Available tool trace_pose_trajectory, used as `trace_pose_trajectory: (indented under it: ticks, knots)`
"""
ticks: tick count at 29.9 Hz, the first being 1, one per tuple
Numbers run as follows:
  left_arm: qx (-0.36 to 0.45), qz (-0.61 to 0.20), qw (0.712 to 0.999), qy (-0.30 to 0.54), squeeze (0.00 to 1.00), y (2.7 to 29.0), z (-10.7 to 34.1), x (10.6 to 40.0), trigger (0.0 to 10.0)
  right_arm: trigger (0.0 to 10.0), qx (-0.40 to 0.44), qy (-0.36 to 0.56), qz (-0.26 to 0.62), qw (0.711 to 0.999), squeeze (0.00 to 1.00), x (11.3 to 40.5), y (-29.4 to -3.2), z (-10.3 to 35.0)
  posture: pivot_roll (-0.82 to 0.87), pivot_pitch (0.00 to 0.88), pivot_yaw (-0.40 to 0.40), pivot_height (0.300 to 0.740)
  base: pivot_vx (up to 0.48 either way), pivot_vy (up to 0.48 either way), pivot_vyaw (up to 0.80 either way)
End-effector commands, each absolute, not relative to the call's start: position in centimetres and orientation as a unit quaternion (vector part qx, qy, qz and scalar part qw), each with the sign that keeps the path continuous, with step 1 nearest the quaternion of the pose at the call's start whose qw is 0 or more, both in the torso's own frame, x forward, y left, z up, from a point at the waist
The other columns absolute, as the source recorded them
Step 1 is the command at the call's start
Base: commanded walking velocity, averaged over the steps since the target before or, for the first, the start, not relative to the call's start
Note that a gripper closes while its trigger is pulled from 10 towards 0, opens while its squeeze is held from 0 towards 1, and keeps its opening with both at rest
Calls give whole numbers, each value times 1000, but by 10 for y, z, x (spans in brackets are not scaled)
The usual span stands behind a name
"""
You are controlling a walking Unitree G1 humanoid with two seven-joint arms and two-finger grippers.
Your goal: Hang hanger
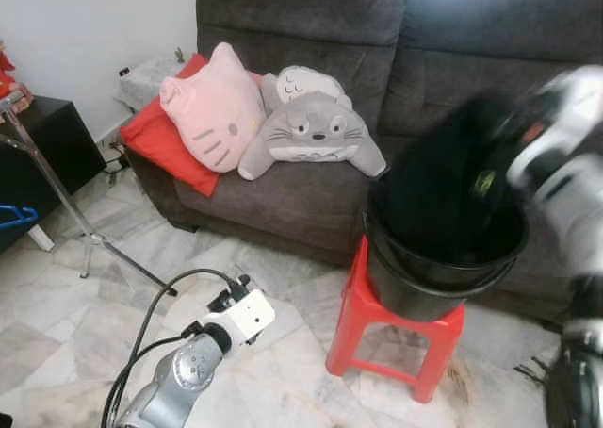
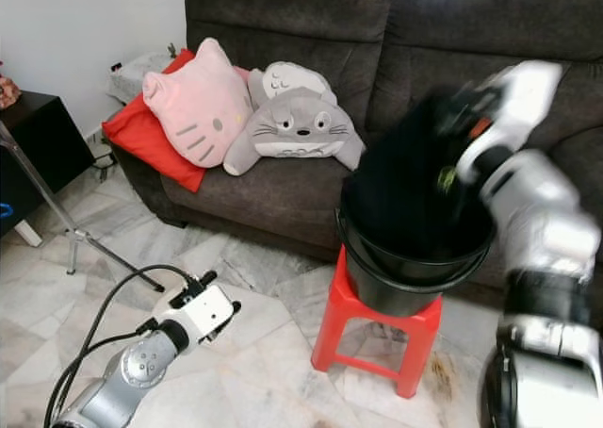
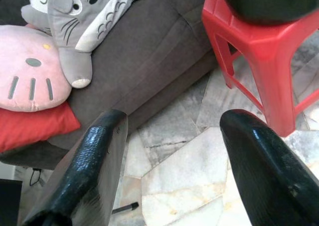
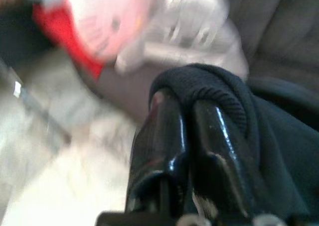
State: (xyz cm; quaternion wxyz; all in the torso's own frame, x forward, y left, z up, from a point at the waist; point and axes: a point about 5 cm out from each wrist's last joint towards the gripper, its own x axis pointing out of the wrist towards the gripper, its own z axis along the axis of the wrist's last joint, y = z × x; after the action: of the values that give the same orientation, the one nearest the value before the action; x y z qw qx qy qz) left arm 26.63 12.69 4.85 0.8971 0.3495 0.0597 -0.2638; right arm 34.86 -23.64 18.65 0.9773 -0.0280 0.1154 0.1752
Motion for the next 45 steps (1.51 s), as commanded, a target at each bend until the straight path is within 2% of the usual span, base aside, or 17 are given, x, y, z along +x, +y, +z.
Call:
trace_pose_trajectory:
  ticks: [1,7,8,9,12,16,20,22,24,45]
  knots:
    - [361,-274,889,64,0,128,45,264,10000,0,-83,114,206,968,0,346,-228,190,-69,0,30,740,0,0,0]
    - [362,-276,888,65,0,129,45,264,10000,0,-72,106,245,961,0,339,-218,191,-68,0,32,740,0,0,0]
    - [362,-276,888,65,0,129,45,264,10000,0,-91,108,253,957,0,338,-218,191,-77,0,36,740,0,0,0]
    - [362,-279,887,65,0,128,45,263,10000,0,-151,118,281,940,0,334,-217,188,-78,0,37,740,0,0,0]
    - [362,-281,887,66,0,127,45,264,10000,0,-168,118,290,935,0,334,-217,189,-74,0,34,740,0,0,0]
    - [361,-282,887,67,0,127,44,264,10000,0,-112,53,281,952,0,343,-213,220,-76,0,34,740,0,0,0]
    - [361,-281,886,68,0,127,44,263,10000,0,-83,19,298,951,0,343,-206,240,-76,0,34,740,0,0,0]
    - [361,-282,886,70,0,127,43,263,10000,0,-185,66,304,932,0,339,-207,223,-74,0,29,740,0,0,0]
    - [361,-283,886,71,0,126,42,262,10000,0,-225,107,310,918,0,335,-209,203,-70,0,27,740,0,0,0]
    - [360,-286,885,71,0,125,43,262,10000,0,-244,121,318,908,0,329,-208,193,-71,0,28,740,0,0,0]
